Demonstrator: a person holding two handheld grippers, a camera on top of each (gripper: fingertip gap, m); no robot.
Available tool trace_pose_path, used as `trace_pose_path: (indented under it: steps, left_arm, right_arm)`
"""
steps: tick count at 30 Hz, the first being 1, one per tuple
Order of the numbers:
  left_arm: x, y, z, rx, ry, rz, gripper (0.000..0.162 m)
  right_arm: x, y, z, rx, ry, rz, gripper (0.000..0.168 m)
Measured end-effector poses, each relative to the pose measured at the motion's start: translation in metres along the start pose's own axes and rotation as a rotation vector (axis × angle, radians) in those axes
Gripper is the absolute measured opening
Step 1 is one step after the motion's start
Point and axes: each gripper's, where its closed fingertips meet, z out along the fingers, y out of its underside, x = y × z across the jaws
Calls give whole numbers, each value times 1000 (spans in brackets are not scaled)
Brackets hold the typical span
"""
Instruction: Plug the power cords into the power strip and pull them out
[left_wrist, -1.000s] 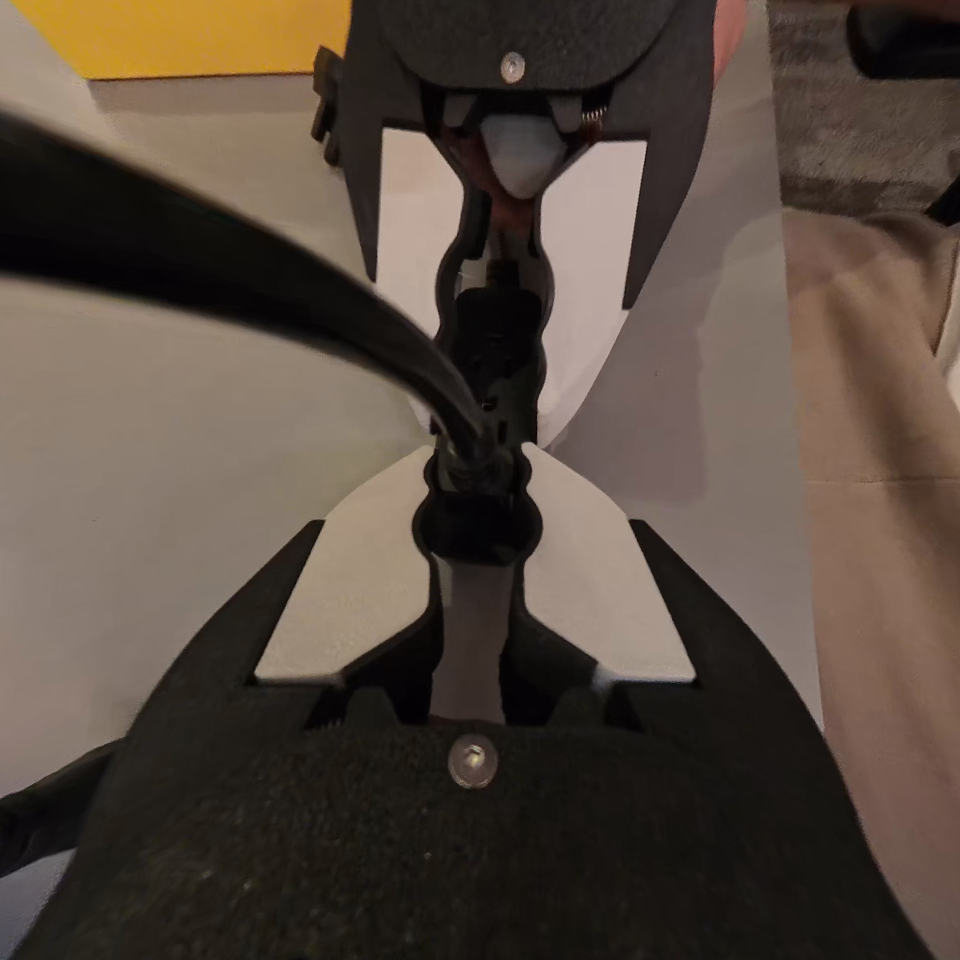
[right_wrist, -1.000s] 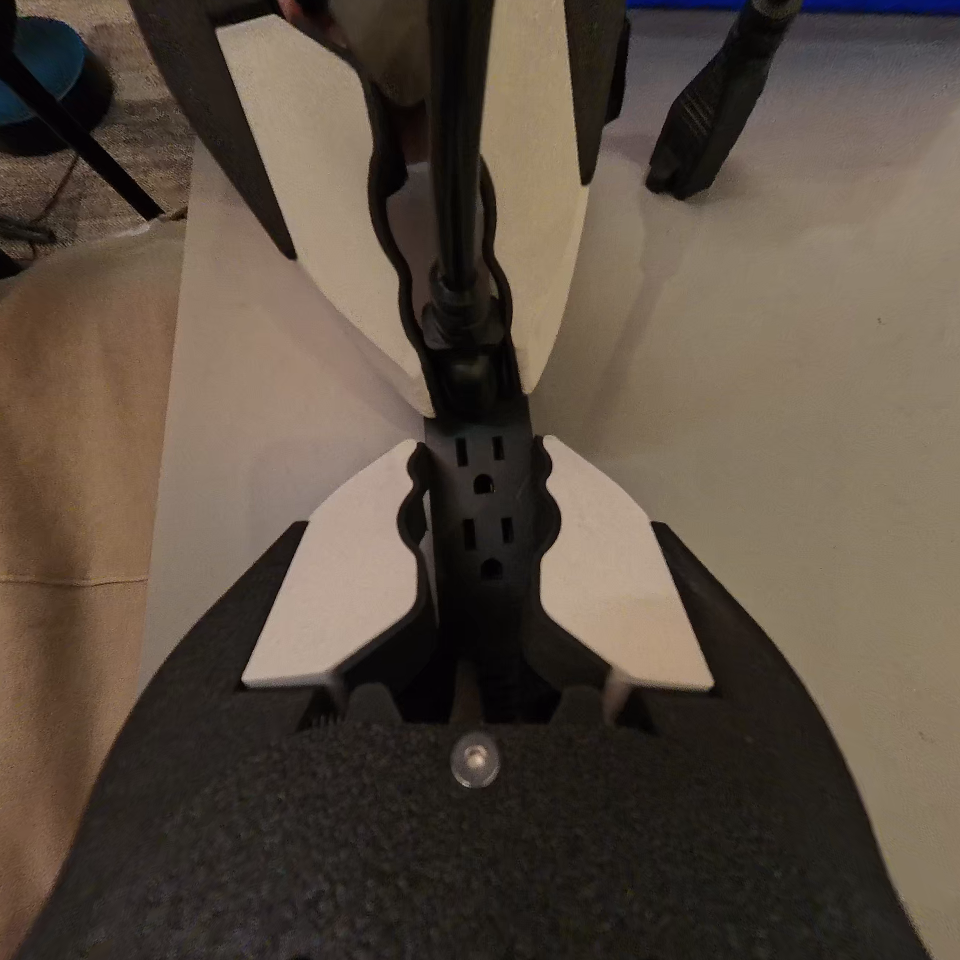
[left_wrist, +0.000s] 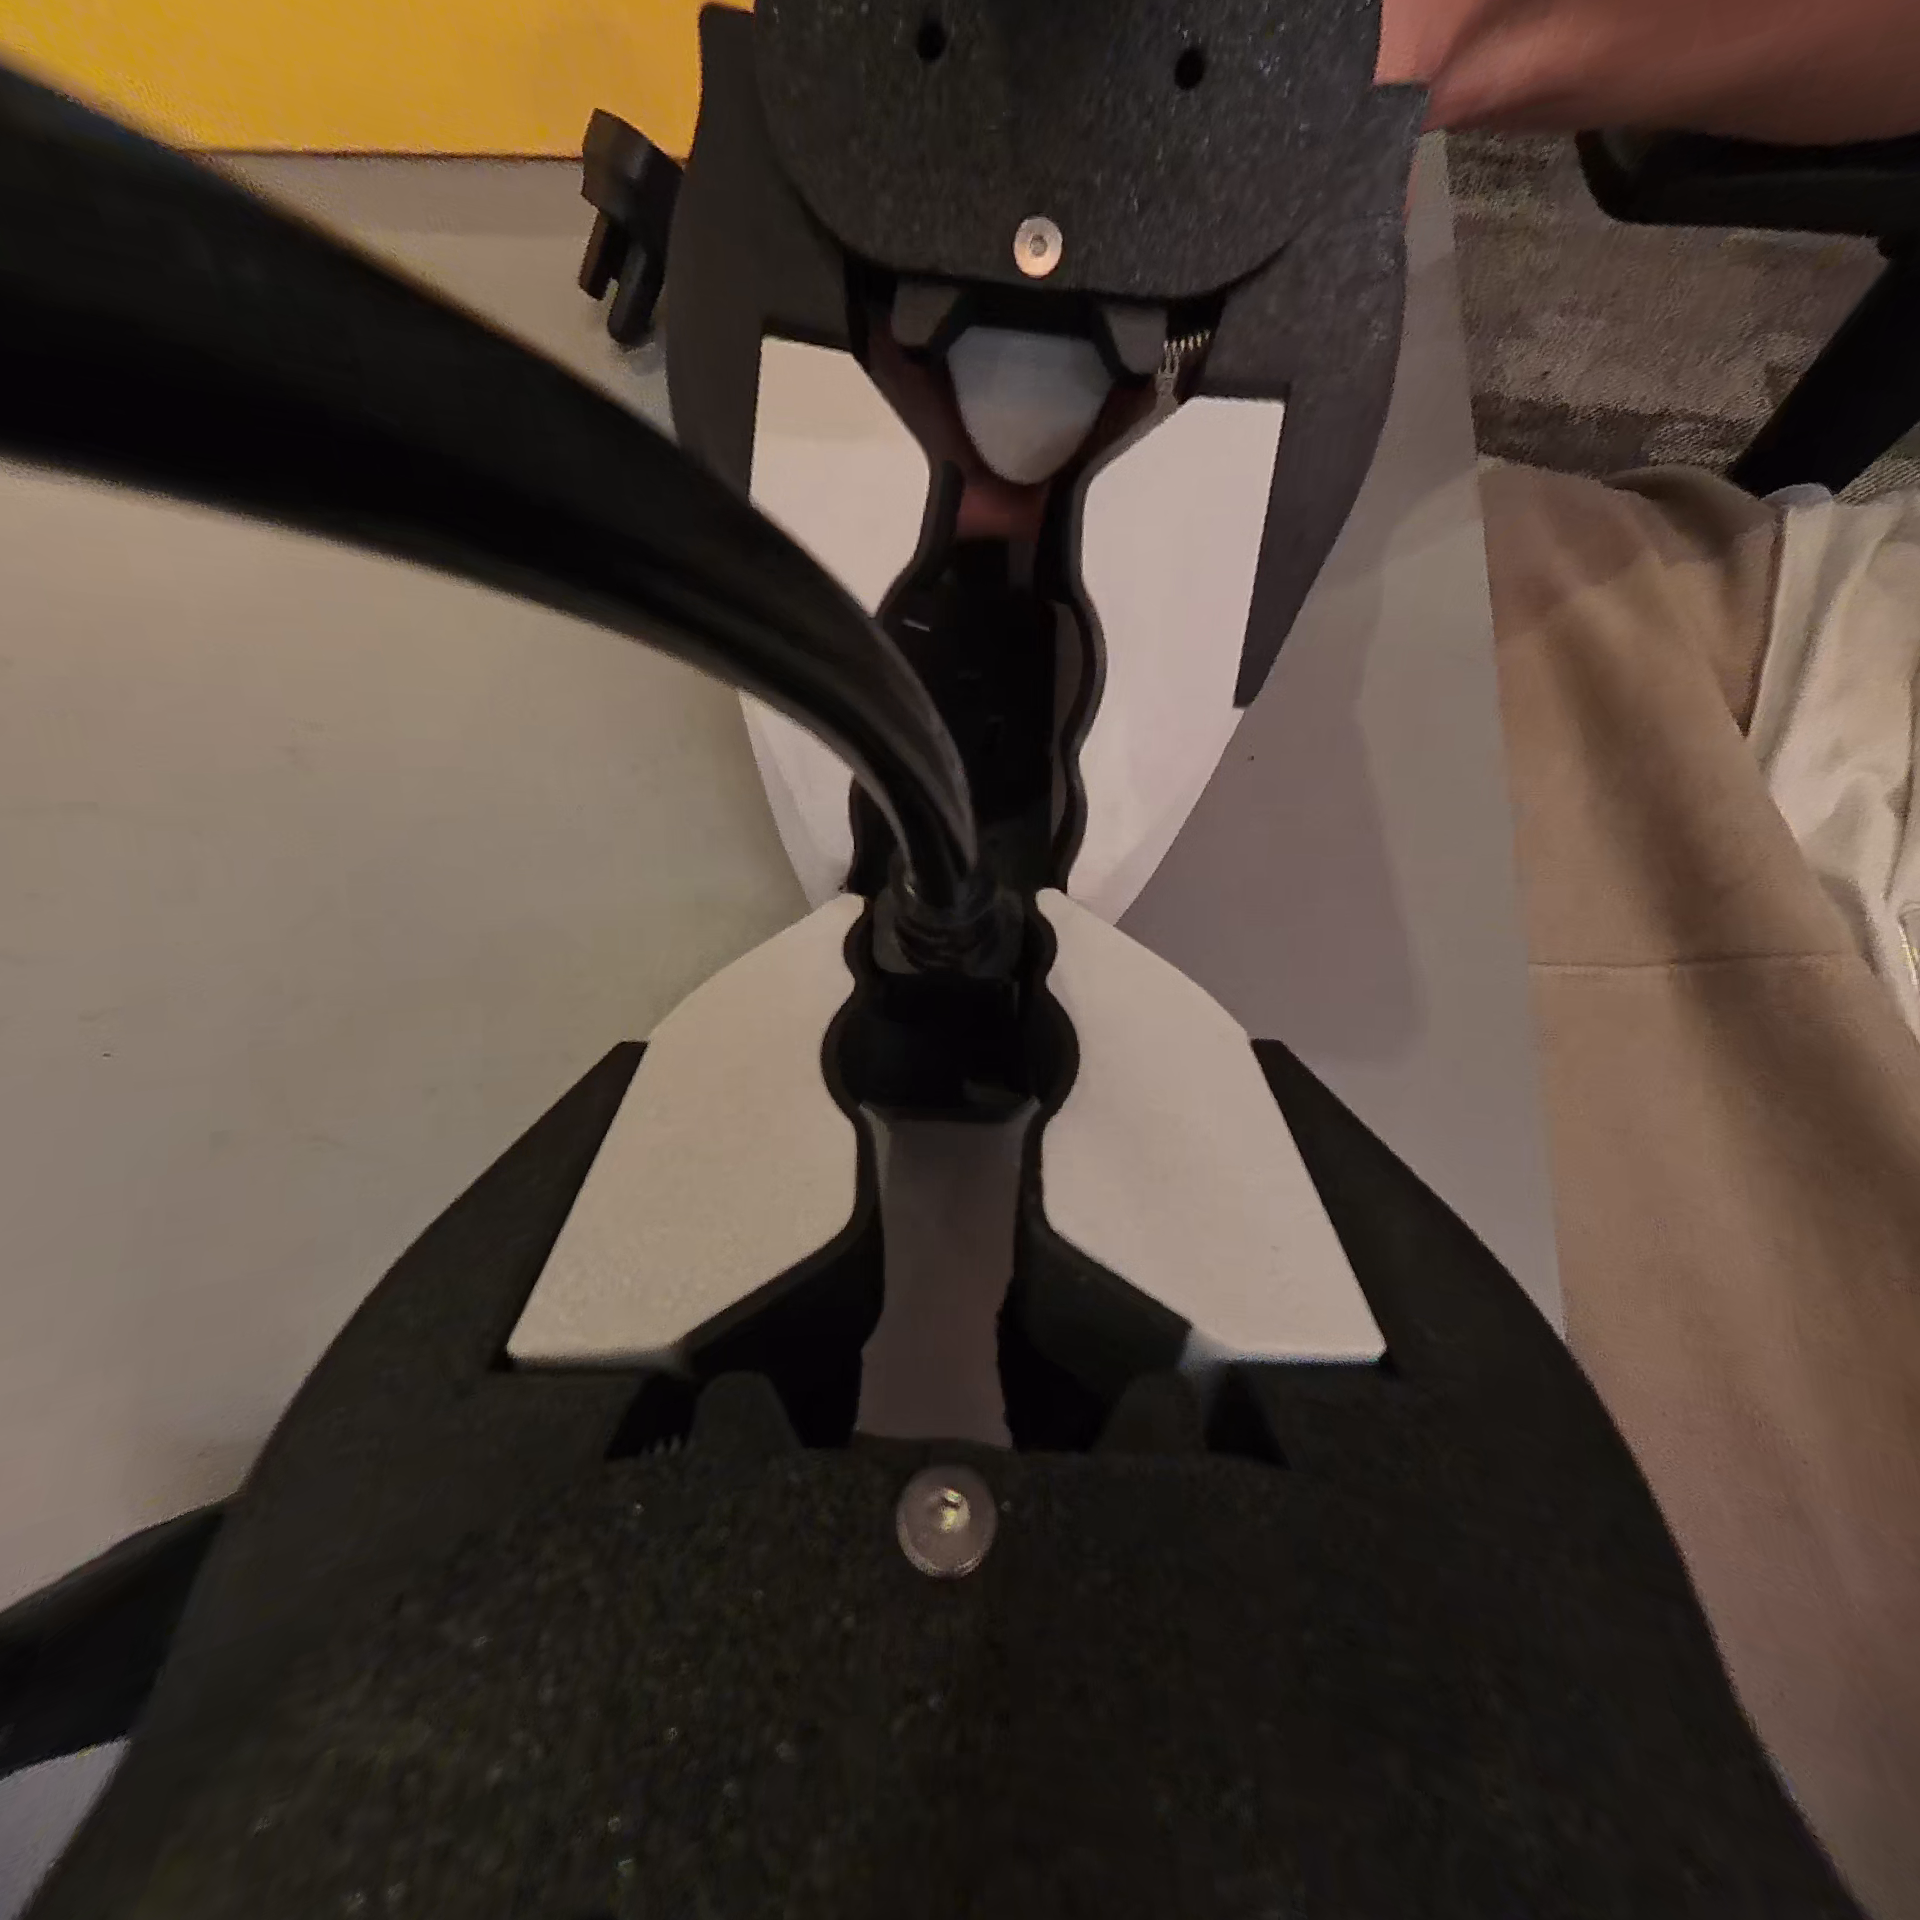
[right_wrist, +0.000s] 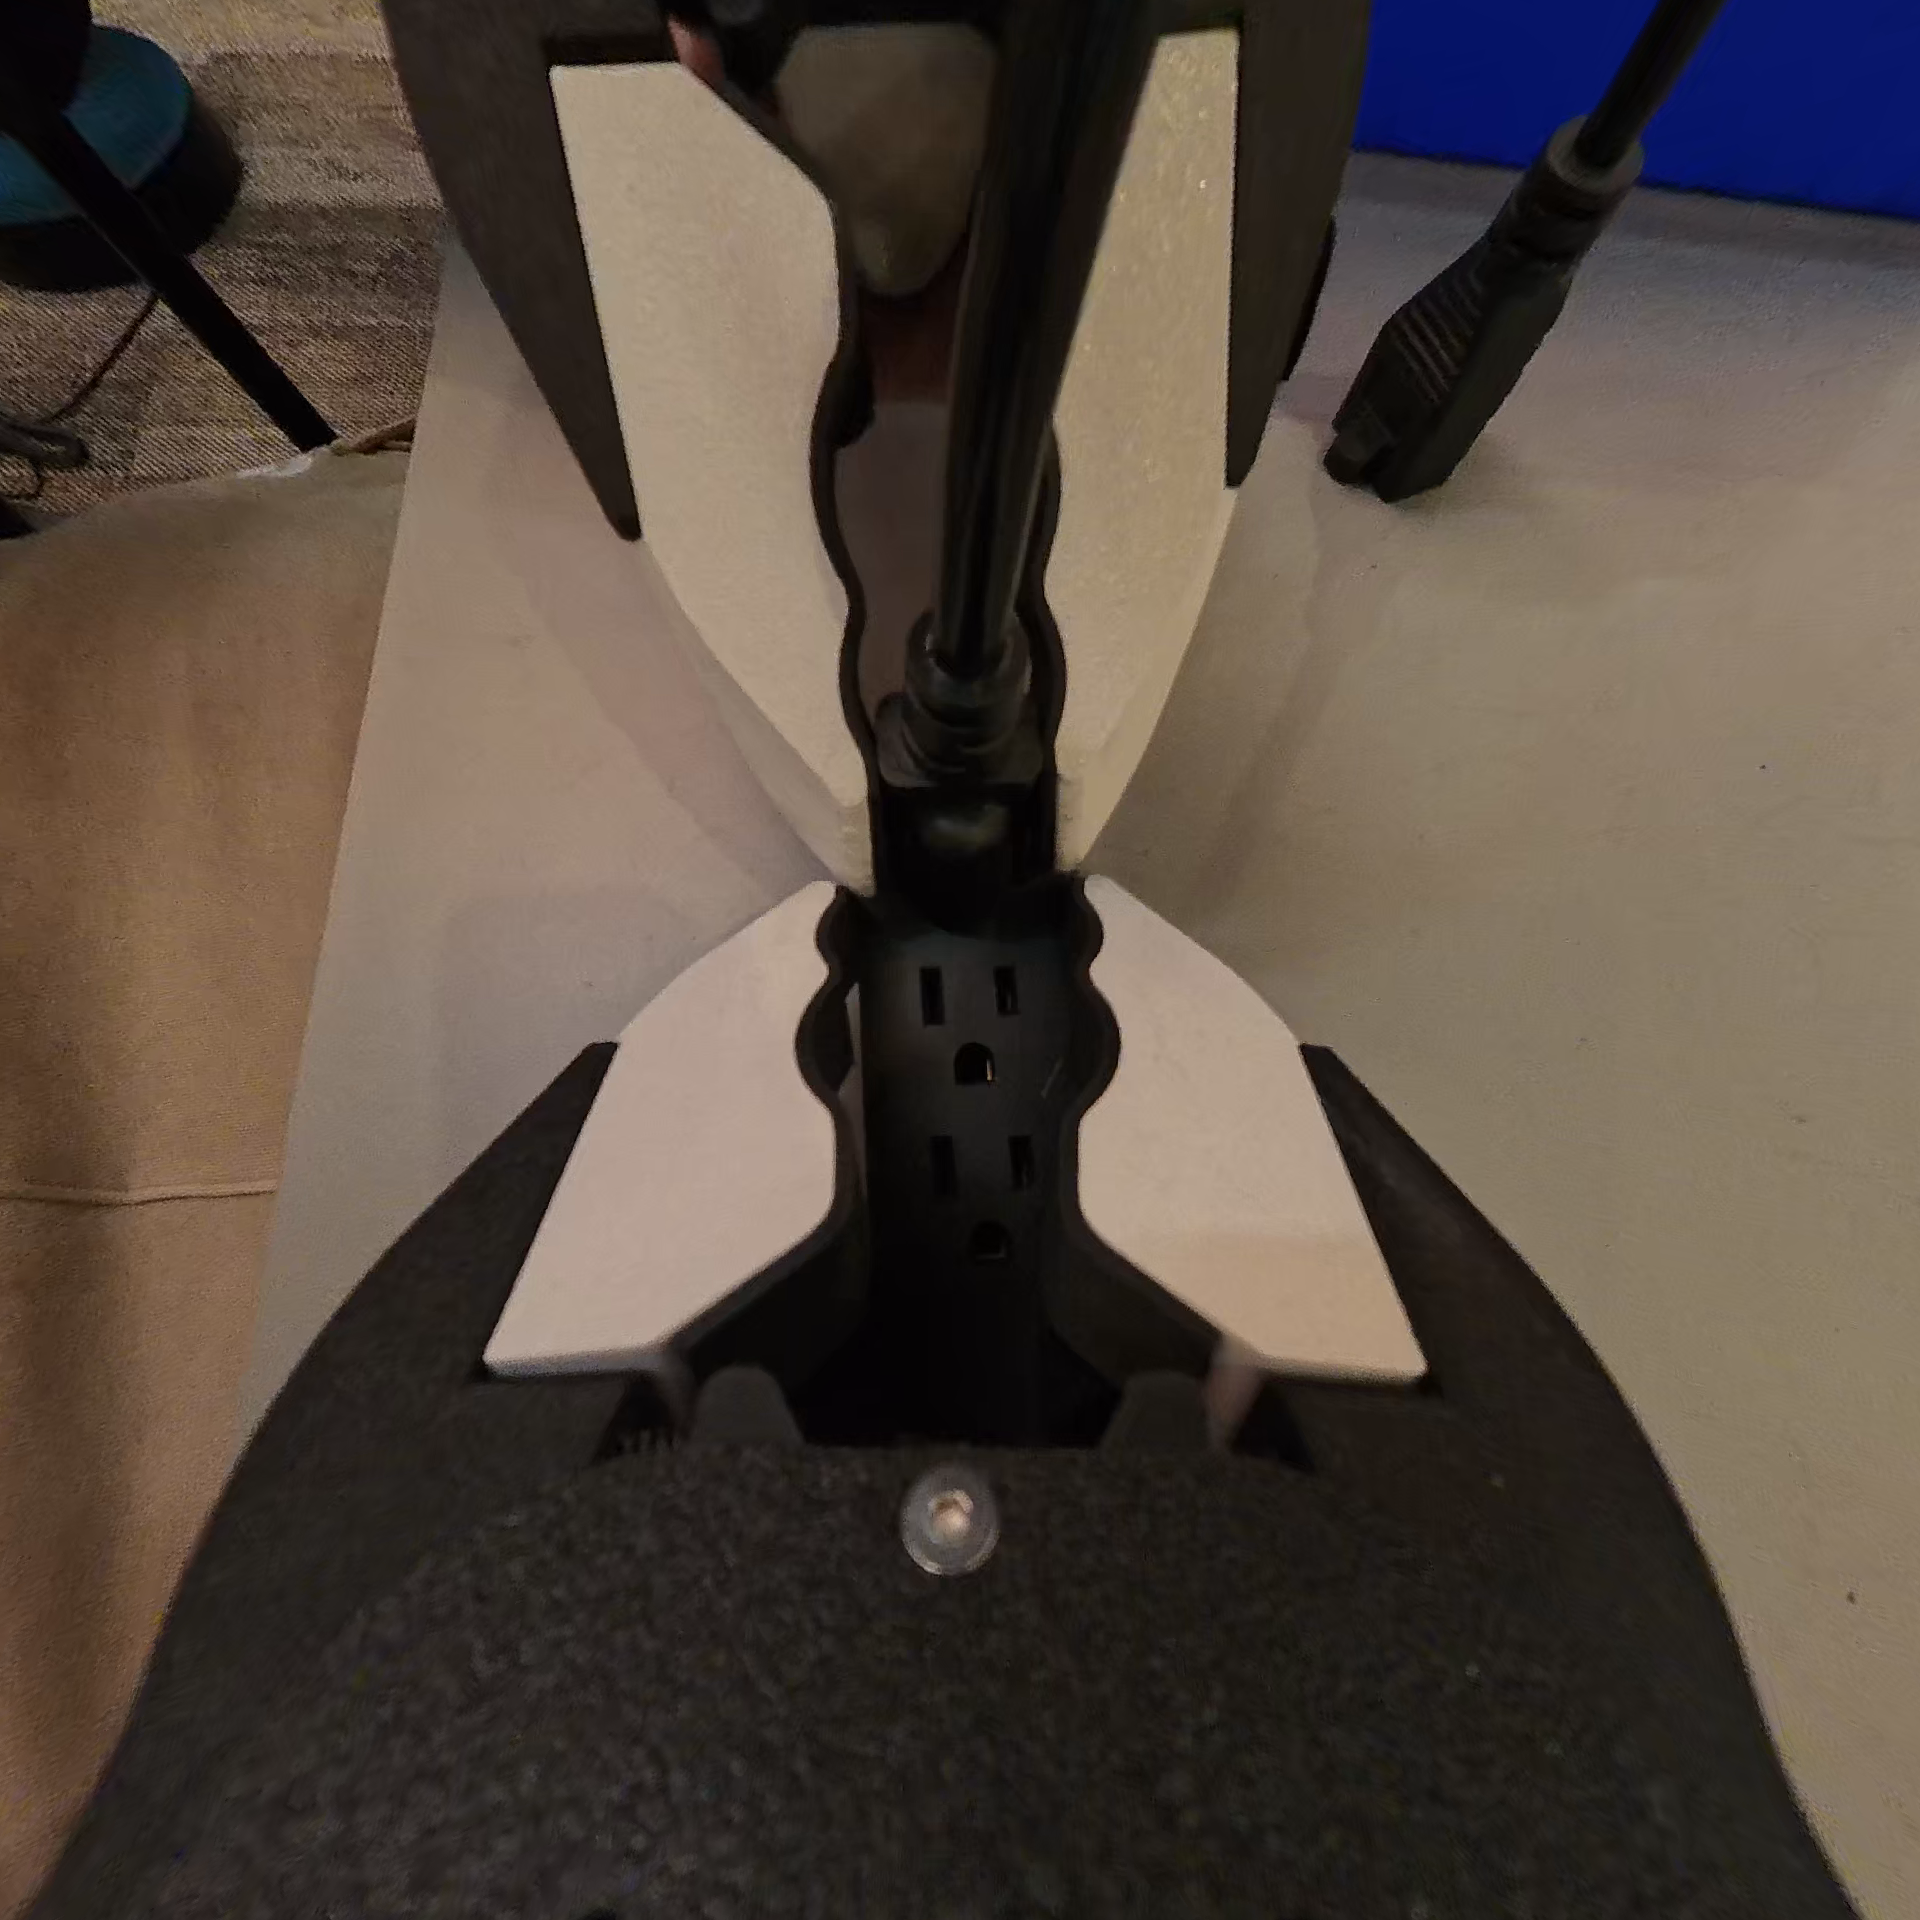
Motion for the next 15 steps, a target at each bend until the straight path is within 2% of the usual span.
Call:
trace_pose_path:
  steps: [6,10,15]
  left_arm:
    - [0,1,-1,-14,-7,26,24]
    - [-1,3,-5,36,22,12,24]
    - [1,0,-1,-34,2,22,23]
  right_arm:
    - [-1,2,-1,5,-29,19,40]
    - [-1,1,1,1,-27,24,40]
    - [-1,2,1,-13,-35,40,40]
